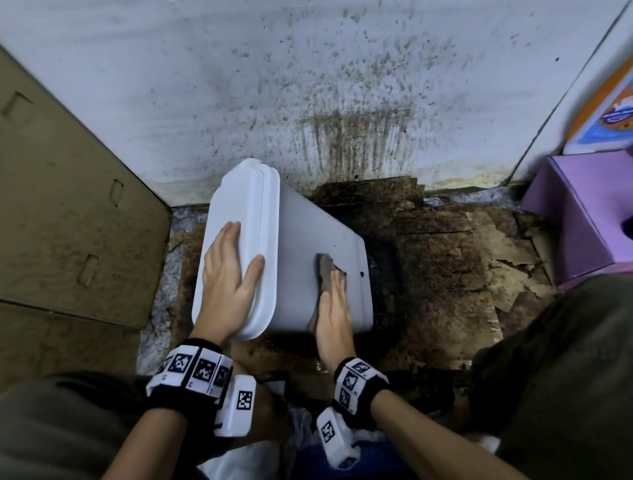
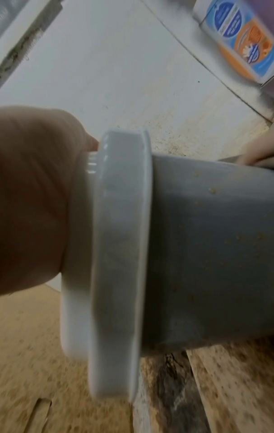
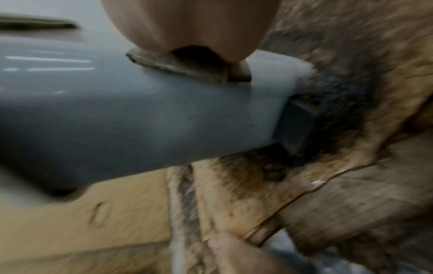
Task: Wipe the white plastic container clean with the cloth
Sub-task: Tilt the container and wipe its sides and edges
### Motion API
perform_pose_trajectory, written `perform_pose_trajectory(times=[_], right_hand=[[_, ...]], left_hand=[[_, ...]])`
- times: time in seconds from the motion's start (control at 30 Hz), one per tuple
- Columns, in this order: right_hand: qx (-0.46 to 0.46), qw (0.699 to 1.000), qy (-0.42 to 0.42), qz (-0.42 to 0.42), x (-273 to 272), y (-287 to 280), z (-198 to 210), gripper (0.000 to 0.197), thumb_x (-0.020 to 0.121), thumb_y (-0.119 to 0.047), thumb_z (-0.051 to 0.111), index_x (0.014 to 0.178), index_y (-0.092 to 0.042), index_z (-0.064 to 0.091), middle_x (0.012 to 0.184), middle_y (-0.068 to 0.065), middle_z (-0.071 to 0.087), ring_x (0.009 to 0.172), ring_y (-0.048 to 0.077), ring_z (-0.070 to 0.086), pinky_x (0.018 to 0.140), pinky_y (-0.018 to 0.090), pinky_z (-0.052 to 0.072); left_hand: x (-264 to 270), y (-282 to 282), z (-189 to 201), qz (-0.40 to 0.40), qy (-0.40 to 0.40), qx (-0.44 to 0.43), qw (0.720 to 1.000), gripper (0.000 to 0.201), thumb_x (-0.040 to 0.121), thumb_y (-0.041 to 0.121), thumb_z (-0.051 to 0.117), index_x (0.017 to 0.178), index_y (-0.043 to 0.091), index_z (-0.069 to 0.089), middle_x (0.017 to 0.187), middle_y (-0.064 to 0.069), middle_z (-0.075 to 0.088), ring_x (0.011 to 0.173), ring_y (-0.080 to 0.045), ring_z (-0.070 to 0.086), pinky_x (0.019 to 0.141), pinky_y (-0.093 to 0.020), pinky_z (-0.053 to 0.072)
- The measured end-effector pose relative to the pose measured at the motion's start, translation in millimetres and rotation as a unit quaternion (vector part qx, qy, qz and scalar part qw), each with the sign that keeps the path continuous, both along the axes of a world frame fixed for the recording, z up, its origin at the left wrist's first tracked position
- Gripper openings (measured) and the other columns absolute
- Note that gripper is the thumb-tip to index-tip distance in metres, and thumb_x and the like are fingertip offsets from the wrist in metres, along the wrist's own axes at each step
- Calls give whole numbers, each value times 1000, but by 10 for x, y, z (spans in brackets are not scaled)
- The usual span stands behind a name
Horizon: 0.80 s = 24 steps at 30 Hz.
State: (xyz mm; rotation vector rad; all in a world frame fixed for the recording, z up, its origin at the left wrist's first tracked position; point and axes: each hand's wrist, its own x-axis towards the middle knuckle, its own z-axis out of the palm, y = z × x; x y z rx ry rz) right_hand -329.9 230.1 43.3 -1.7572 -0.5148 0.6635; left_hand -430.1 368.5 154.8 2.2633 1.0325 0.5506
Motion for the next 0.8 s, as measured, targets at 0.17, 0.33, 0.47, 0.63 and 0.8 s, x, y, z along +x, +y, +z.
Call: perform_pose_trajectory(times=[0.17, 0.33, 0.47, 0.63, 0.8], right_hand=[[86, 994, -60, 44, -349, 186, 473, 49, 106, -36, 24, 155, -33, 19, 162, -25, 10, 154, 0, 5, 125, 27, 5], [95, 979, -146, 107, -179, 65, 297, 51, 108, -23, 29, 159, -18, 22, 167, -6, 19, 155, 10, 13, 126, 35, 15], [72, 978, -157, 116, 6, -59, -16, 51, 108, -19, 30, 158, -14, 25, 167, -6, 21, 154, 10, 18, 126, 32, 16], [18, 995, -94, 40, 150, -222, -418, 50, 107, -21, 30, 157, -16, 30, 164, -6, 28, 152, 4, 20, 126, 30, 17], [-59, 998, -15, -20, 308, -342, -637, 49, 109, -22, 31, 158, -16, 30, 164, -2, 30, 150, 11, 28, 124, 33, 22]], left_hand=[[13, 4, -27, -3, 5, 6, 1000, 81, 94, 60, 32, 158, 11, 25, 164, -10, 26, 151, -21, 19, 125, -42, 14], [-14, 3, -26, -5, 2, -4, 1000, 81, 94, 60, 33, 159, 13, 23, 165, -7, 24, 152, -19, 17, 125, -42, 14], [-47, 21, -42, -6, -5, -12, 1000, 78, 95, 59, 35, 159, 16, 22, 165, -4, 22, 152, -16, 16, 125, -40, 14], [-80, 42, -53, -1, -17, -25, 1000, 75, 95, 58, 37, 158, 20, 22, 165, -1, 23, 151, -12, 16, 125, -43, 15], [-90, 50, -52, -1, -22, -30, 999, 72, 96, 55, 38, 158, 22, 23, 164, 0, 23, 152, -13, 16, 125, -48, 16]])
